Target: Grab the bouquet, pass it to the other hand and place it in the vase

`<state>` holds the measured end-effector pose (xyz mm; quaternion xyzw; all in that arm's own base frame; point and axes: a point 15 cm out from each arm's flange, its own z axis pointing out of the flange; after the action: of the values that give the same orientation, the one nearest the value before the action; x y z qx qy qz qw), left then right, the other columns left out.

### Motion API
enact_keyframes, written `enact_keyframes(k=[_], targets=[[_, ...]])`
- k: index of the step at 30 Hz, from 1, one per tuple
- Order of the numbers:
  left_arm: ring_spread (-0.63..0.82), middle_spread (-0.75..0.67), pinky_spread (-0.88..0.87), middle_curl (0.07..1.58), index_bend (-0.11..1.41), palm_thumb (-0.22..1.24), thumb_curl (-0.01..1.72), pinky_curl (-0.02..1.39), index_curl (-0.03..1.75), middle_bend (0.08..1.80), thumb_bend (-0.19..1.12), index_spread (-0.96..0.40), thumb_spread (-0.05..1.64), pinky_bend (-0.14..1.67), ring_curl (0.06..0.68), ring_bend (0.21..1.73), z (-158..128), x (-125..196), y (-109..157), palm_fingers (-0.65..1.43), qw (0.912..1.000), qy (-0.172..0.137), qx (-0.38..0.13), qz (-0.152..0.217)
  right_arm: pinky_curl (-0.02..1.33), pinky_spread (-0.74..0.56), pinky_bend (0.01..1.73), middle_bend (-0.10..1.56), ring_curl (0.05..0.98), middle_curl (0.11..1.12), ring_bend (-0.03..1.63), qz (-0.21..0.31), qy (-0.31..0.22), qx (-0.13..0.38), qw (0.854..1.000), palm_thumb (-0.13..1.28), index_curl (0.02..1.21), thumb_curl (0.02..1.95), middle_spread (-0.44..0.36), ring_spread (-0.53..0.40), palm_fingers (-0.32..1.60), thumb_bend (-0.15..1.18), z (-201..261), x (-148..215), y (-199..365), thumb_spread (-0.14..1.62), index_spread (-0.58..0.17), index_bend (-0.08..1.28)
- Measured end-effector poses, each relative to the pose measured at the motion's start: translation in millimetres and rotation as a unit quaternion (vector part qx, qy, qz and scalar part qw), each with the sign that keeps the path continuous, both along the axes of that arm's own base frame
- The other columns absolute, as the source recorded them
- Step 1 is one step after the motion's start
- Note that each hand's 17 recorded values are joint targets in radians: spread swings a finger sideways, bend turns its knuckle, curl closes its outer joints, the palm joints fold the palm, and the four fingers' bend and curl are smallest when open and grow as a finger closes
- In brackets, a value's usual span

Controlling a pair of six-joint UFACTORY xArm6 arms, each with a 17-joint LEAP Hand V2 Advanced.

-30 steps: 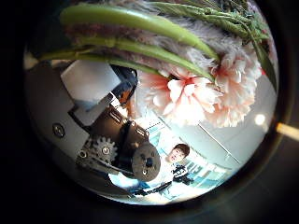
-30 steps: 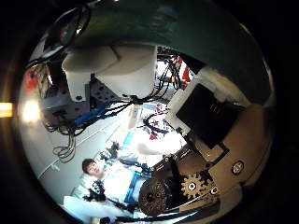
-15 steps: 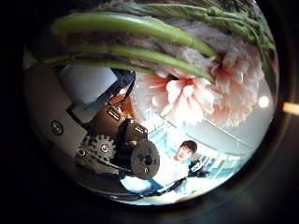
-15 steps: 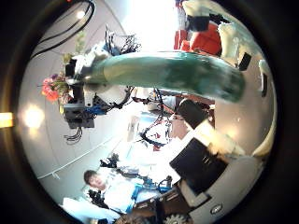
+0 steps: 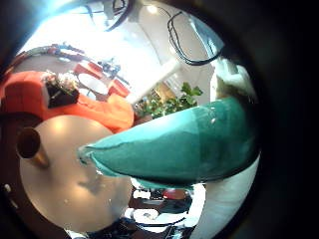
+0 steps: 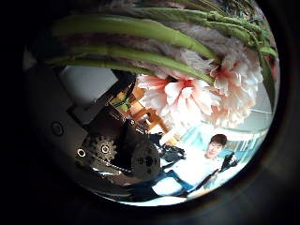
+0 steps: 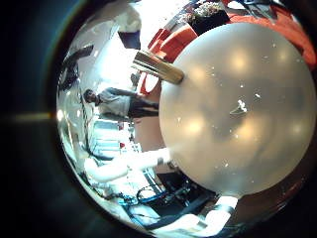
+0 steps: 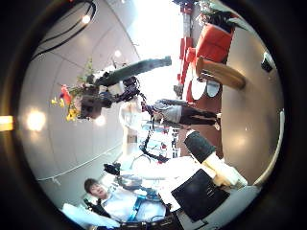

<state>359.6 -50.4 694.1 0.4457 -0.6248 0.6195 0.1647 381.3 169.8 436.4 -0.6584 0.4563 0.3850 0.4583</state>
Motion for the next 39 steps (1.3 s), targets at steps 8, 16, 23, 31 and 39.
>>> enact_keyframes(k=[8, 16, 23, 31, 39], targets=[[-0.39, -0.51, -0.58, 0.98, 0.68, 1.06, 0.83, 0.91, 1.17, 1.18, 0.08, -0.72, 1.06, 1.22, 0.555, 1.53, -31, 20, 28, 1.05, 0.9965, -0.004, 0.017, 0.081, 0.44, 0.38, 0.58, 0.21, 0.269, 0.35, 0.49, -0.005, 0.005, 0.009, 1.0, 0.78, 0.36, 0.59, 0.12, 0.177, -0.04, -0.02, -2, 1, 1, 0.97, -0.27, 0.14], [-0.38, -0.51, -0.59, 0.98, 0.64, 1.06, 0.85, 0.94, 1.23, 1.18, 0.06, -0.74, 1.07, 1.2, 0.554, 1.53, -57, 43, 47, 1.06, 0.9949, 0.024, -0.001, 0.098, 0.4, 0.39, 0.56, 0.19, 0.257, 0.34, 0.46, -0.006, 0.015, 0.015, 1.0, 0.78, 0.31, 0.57, 0.126, 0.187, -0.02, -0.02, -8, -1, 2, 0.97, -0.267, 0.15], [-0.39, -0.51, -0.61, 0.99, 0.61, 1.07, 0.88, 0.96, 1.28, 1.17, 0.04, -0.75, 1.07, 1.18, 0.554, 1.52, -78, 66, 60, 1.07, 0.9932, 0.056, -0.037, 0.095, 0.37, 0.4, 0.56, 0.18, 0.258, 0.32, 0.46, -0.005, 0.016, 0.015, 1.0, 0.79, 0.29, 0.57, 0.127, 0.19, -0.01, -0.02, -9, -1, 3, 0.97, -0.265, 0.15], [-0.39, -0.51, -0.62, 0.98, 0.58, 1.07, 0.89, 0.98, 1.31, 1.17, 0.03, -0.76, 1.08, 1.16, 0.554, 1.51, -86, 88, 80, 1.07, 0.9895, 0.074, -0.069, 0.103, 0.36, 0.42, 0.59, 0.19, 0.257, 0.32, 0.46, -0.005, 0.019, 0.015, 1.0, 0.79, 0.28, 0.56, 0.126, 0.19, 0.01, -0.02, -11, -1, 3, 0.97, -0.259, 0.16], [-0.39, -0.51, -0.63, 0.98, 0.56, 1.08, 0.91, 0.99, 1.35, 1.16, 0.01, -0.77, 1.08, 1.14, 0.555, 1.51, -104, 105, 99, 1.07, 0.9862, 0.093, -0.072, 0.116, 0.35, 0.43, 0.59, 0.19, 0.258, 0.31, 0.46, -0.003, 0.02, 0.015, 1.0, 0.78, 0.28, 0.56, 0.126, 0.191, 0.02, -0.02, -12, -1, 4, 0.97, -0.253, 0.16]])
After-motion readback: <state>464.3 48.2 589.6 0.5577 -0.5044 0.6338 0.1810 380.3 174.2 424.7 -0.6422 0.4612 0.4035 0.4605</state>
